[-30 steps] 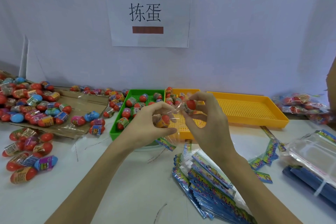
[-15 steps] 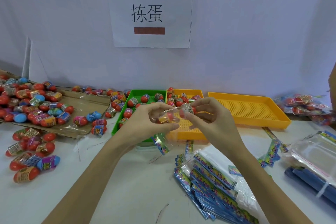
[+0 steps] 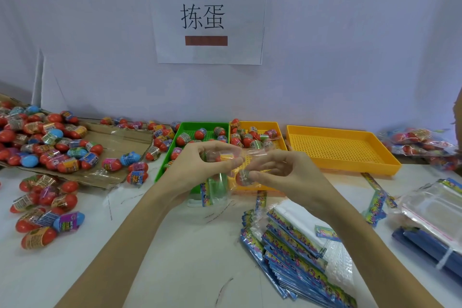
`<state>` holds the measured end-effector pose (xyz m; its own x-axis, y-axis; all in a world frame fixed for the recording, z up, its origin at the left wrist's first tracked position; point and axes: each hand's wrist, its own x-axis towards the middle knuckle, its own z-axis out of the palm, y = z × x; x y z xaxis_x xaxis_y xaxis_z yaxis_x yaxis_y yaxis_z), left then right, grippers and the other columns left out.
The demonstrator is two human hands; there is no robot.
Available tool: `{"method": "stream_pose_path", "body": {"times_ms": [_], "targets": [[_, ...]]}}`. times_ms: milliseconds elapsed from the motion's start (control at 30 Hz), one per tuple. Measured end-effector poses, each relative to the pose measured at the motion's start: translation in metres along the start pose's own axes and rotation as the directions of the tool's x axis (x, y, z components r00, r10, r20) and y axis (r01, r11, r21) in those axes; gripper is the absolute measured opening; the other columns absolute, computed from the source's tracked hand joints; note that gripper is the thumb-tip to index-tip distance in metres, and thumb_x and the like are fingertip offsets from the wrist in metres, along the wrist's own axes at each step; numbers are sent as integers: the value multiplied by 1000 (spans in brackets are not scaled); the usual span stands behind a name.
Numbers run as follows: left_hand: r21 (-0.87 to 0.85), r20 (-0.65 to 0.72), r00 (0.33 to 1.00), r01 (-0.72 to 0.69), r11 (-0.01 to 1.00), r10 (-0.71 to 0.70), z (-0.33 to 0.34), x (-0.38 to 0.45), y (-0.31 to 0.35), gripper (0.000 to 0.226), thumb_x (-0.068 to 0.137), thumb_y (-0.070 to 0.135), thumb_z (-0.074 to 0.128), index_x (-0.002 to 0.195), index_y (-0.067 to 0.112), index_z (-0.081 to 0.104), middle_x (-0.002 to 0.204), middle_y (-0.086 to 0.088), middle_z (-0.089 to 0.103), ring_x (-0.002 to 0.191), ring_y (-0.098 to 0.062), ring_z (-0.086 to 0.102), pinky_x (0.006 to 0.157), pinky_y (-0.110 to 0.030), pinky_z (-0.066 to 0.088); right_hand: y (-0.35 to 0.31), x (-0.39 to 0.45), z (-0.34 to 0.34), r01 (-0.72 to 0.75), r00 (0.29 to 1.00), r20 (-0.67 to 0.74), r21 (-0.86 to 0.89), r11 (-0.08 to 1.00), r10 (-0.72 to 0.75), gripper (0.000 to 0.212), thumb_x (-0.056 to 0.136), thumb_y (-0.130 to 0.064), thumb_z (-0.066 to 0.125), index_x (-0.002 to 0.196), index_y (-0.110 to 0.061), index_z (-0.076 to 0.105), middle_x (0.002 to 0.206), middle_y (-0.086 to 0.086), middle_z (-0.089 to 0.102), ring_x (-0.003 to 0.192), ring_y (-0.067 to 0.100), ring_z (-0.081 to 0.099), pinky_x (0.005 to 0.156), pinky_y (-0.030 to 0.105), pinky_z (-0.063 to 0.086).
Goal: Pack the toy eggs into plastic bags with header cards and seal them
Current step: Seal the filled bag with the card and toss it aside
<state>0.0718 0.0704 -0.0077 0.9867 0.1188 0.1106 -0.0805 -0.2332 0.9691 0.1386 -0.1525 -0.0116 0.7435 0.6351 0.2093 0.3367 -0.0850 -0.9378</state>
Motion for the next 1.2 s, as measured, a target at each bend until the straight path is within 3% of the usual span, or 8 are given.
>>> {"method": "stream_pose_path", "body": {"times_ms": [100,333,433,600,800,967,1067,1200], "targets": [[-64,-14,1000,6,998,-7,1,1,-1,26,78,35,88,103,32,83,108,6,80,100,-12,75,74,-27,63,4,1,2,10,1000,-6,-3,1000,-10,12,90,-16,78,102,-18,80,101,-5,79,95,12,75,83,20,57],[-121,-63,998,12,993,-20,3,3,-4,26,72,31,90,97,25,84,103,3,80,93,-16,78,71,-27,62,10,1,14,33,999,29,-198,980,-28,39,81,-18,87,112,-34,69,113,-10,72,101,4,72,90,24,60],[-135,-78,997,17,991,-28,4,5,-7,25,74,29,91,98,23,84,105,0,79,91,-21,78,72,-33,64,11,2,15,57,998,7,-214,975,-57,38,82,-15,86,103,-40,68,101,-13,75,95,1,72,87,22,60],[-152,-86,996,18,988,-32,5,5,-8,21,77,23,91,97,21,83,103,0,80,85,-25,79,68,-32,64,13,3,10,49,998,42,-243,969,-40,33,89,-14,79,121,-21,74,97,-4,76,88,6,74,82,22,60],[-182,-79,995,40,982,-55,5,5,-7,27,70,27,93,94,22,84,104,2,79,71,-27,78,66,-29,63,13,3,10,81,996,34,-166,983,-77,29,92,-9,76,118,-22,75,111,-9,77,102,11,73,93,32,60],[-110,-94,995,21,994,-31,8,6,-10,28,68,35,94,92,25,84,103,10,77,79,-24,78,66,-28,61,13,2,9,109,994,45,-147,983,-104,29,98,-1,66,116,-19,79,112,-11,78,108,7,72,94,29,59],[-65,-110,994,6,998,-13,7,6,-10,29,67,41,93,91,28,83,105,11,77,89,-13,77,72,-29,62,12,2,8,106,993,73,-121,987,-97,37,100,8,56,121,-15,76,112,-8,78,108,8,73,90,24,58],[164,-28,992,-119,979,125,2,3,-7,30,72,45,90,98,32,80,101,14,78,93,-6,74,80,-26,62,5,0,10,178,984,25,-286,942,-179,48,98,10,53,128,-23,71,105,-14,79,91,-10,67,76,8,49]]}}
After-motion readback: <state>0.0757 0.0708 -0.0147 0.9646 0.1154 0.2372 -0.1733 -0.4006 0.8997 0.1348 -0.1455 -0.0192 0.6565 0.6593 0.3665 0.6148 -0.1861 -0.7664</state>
